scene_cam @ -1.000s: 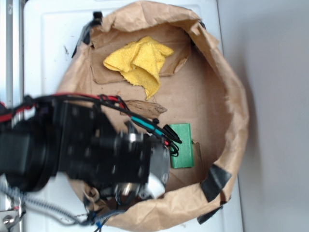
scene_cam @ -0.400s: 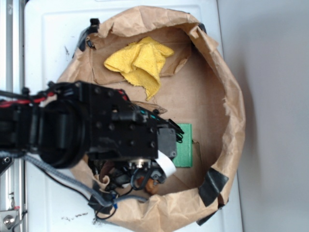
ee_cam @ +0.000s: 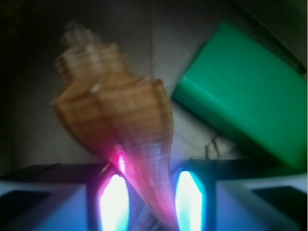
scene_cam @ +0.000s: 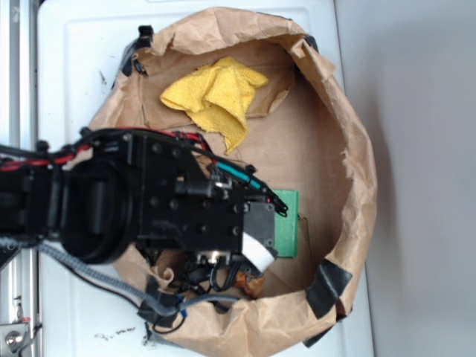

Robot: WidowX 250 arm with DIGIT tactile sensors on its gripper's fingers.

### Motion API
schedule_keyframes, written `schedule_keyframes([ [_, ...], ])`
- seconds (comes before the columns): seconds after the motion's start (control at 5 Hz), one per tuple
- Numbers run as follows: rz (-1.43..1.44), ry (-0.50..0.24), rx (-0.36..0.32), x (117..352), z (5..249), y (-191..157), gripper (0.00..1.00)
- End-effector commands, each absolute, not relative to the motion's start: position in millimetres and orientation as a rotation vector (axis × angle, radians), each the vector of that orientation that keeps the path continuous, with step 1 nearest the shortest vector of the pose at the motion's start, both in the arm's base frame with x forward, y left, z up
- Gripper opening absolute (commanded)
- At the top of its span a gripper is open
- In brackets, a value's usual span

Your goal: Grab the shell.

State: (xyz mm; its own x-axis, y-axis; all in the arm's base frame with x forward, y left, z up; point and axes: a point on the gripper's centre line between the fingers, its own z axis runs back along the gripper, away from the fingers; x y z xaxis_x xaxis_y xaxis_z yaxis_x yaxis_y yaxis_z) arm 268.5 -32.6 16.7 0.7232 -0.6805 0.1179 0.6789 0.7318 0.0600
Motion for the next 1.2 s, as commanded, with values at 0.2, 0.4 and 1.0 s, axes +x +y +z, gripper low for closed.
schedule_keyframes([
  [0.2,-0.495,-0.220,-0.011,263,91,25,0.00],
  [0.4,-0.411,-0.220,-0.020,261,110,30,0.00],
  [1.0,-0.247,-0.154,-0.043,257,150,20,0.00],
])
